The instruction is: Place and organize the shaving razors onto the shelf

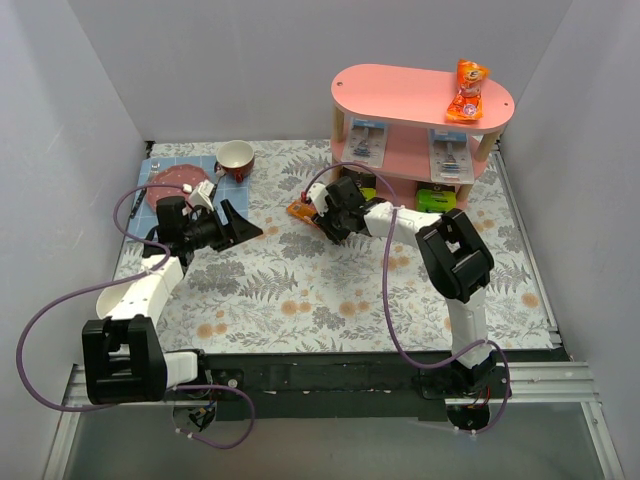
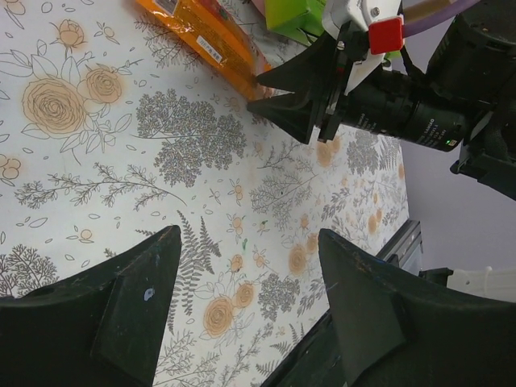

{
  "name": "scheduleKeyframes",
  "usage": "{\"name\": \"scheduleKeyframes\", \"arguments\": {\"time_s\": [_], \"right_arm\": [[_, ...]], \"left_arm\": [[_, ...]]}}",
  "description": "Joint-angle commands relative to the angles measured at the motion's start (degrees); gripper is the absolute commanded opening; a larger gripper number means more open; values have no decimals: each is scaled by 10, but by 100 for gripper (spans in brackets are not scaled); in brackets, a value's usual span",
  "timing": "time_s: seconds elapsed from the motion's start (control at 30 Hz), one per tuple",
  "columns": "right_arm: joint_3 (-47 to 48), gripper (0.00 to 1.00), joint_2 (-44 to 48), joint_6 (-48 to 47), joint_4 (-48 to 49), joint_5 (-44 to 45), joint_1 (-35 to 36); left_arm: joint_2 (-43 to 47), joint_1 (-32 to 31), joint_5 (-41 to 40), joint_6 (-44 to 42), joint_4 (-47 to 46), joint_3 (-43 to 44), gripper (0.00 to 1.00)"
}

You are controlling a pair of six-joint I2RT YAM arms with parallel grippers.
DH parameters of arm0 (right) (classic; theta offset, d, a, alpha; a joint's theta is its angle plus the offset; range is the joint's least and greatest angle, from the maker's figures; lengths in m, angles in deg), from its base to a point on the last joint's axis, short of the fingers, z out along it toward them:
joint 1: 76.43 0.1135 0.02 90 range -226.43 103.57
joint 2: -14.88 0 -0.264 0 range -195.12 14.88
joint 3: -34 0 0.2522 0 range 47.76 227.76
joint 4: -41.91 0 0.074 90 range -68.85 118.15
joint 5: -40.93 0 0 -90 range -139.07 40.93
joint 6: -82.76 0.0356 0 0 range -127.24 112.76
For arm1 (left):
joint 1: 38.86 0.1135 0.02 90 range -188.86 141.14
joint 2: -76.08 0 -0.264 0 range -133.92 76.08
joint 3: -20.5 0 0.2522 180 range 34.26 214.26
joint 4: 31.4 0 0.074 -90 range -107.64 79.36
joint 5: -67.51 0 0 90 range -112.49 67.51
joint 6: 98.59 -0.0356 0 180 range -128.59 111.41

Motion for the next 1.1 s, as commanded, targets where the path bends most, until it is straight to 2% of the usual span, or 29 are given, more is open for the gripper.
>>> {"name": "scheduleKeyframes", "arguments": {"time_s": [0.0, 0.2, 0.33, 0.37, 0.47, 0.5, 0.57, 0.63, 0.7, 0.8, 0.9, 1.07], "right_arm": [[6, 37, -4, 4, -39, -81, -4], [26, 22, 39, 66, -66, -213, -13], [-7, 16, 103, 113, -53, -321, -24], [-32, 15, 115, 124, -39, -374, -33], [-71, 8, 154, 140, -35, -424, -49], [-82, 2, 163, 144, -32, -434, -54], [-105, 1, 182, 156, -24, -476, -75], [-115, 1, 198, 155, -28, -476, -86], [-125, 1, 205, 132, -42, -465, -89], [-165, 1, 207, 150, -32, -470, -94], [-209, 1, 205, 235, 16, -497, -105], [-246, 1, 189, 270, 34, -501, -124]], "left_arm": [[-7, 2, 14, 2, -11, 17, 67], [-23, 1, 56, -5, -43, 15, 68], [-42, 2, 91, -47, -41, 35, 68], [-45, 2, 106, -65, -34, 50, 68], [-55, 1, 141, -152, 13, 87, 68], [-53, 1, 145, -175, 26, 92, 68], [-43, 2, 155, -257, 56, 98, 69], [-37, 2, 163, -334, 90, 101, 70], [-37, 0, 157, -367, 117, 108, 70], [-51, -2, 156, -368, 143, 115, 69], [-59, -6, 179, -328, 144, 114, 67], [-39, -16, 183, -287, 129, 72, 67]]}}
